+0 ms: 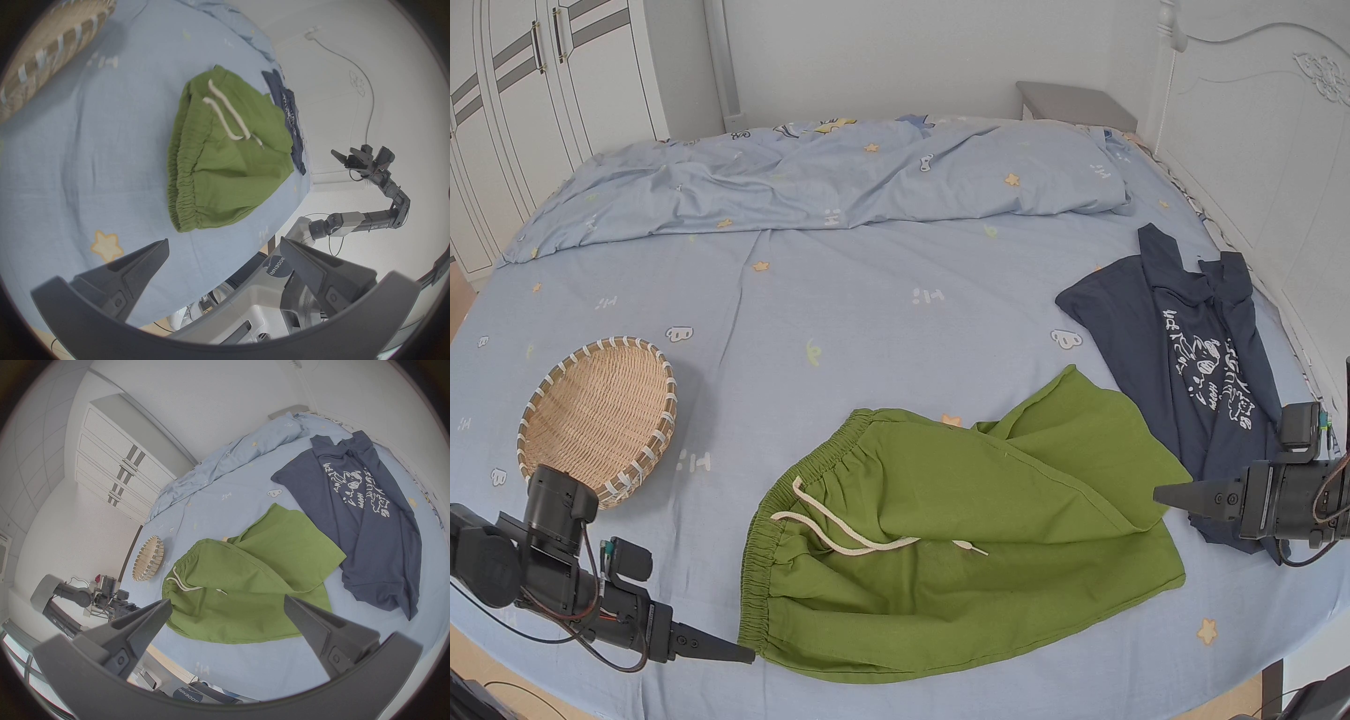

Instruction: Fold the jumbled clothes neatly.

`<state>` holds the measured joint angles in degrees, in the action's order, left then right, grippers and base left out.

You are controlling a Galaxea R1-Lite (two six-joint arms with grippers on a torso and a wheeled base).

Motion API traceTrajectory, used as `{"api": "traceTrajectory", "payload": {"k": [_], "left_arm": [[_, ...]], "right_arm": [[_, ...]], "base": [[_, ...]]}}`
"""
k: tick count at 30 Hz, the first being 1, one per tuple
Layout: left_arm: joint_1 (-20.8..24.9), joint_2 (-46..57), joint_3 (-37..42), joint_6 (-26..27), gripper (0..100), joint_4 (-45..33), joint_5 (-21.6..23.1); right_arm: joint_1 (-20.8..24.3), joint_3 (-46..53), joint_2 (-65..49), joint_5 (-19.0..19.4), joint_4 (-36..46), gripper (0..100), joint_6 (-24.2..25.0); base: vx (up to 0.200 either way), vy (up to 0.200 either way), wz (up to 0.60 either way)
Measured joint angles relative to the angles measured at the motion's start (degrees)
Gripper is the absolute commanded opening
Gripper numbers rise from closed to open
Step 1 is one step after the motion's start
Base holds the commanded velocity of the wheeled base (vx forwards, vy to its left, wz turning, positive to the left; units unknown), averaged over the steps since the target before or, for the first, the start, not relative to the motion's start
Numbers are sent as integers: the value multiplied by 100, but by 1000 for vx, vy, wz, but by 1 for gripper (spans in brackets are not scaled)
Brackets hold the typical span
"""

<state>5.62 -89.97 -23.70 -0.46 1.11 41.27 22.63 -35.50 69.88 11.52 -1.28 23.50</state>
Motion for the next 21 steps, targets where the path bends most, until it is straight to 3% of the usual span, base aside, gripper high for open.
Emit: {"api": "traceTrajectory", "payload": {"k": [9, 21], "left_arm": [[-28, -1067, 124, 62, 100, 540, 67], [9, -1668, -52, 26, 100, 981, 77]], "right_arm": [[127, 130, 51, 22, -128, 100, -167], [144, 185, 63, 24, -189, 100, -208]], "base": [[0, 0, 0], [0, 0, 0]]}}
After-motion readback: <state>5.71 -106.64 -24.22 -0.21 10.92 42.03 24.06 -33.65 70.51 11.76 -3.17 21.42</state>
